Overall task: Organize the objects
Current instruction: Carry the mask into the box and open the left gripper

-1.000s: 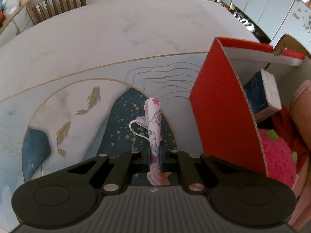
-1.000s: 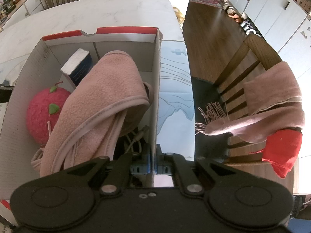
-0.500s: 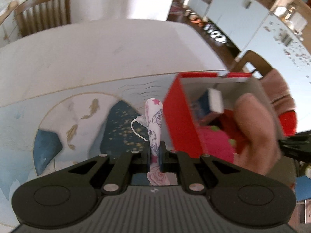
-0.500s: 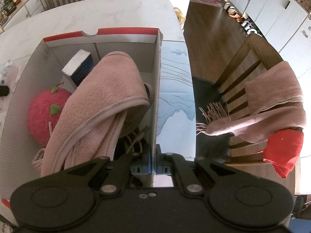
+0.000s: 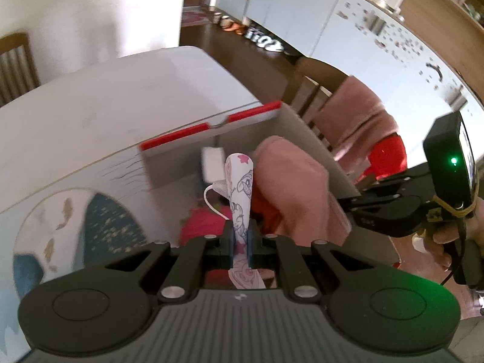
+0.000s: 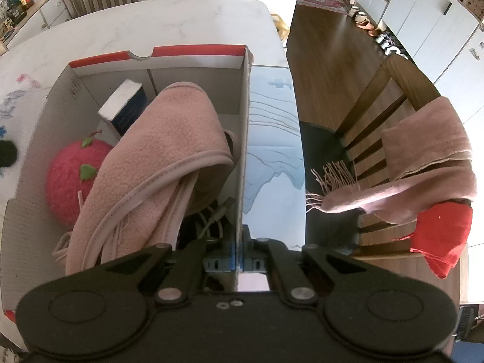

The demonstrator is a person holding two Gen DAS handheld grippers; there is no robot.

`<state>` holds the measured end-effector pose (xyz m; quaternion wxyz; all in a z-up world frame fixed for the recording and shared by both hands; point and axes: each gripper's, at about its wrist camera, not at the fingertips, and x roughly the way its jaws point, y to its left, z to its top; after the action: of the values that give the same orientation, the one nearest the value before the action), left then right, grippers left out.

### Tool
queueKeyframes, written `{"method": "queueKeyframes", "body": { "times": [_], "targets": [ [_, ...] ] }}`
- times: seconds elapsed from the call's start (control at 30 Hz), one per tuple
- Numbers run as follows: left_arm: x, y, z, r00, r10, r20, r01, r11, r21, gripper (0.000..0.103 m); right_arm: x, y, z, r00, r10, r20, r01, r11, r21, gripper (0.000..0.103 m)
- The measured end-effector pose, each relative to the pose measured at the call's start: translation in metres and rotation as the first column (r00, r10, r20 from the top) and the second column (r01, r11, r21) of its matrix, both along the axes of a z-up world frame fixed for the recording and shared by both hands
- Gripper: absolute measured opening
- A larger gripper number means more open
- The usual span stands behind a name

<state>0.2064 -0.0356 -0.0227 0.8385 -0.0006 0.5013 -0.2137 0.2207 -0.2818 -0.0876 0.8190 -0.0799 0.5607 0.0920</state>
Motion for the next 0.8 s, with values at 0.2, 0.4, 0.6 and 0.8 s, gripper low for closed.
{"method": "queueKeyframes", "body": {
  "times": [0.2,0.4,0.6,0.8],
  "targets": [
    [0.010,-0.030,-0.017,0.999,-0.043,-0.029,0.044,0.999,0.027,0.007,0.000,0.001,0.000,1.000,0.003,0.003,-0.003,1.000,-0.002,0.001],
    [0.021,-0.053,-0.037,0.996,-0.064,-0.056,0.068,0.994,0.082,0.007,-0.001,0.000,0.000,1.000,0.002,0.003,-0.002,1.000,0.000,0.001],
    [0.033,-0.065,-0.053,0.994,-0.069,-0.090,0.083,0.984,0.161,0.007,-0.001,0.000,0.000,1.000,0.002,0.004,-0.002,1.000,0.001,0.001],
    [0.042,-0.070,-0.063,0.989,-0.065,-0.131,0.088,0.981,0.173,0.007,-0.001,0.000,0.000,1.000,0.005,0.005,-0.005,1.000,0.004,0.001]
  ]
}}
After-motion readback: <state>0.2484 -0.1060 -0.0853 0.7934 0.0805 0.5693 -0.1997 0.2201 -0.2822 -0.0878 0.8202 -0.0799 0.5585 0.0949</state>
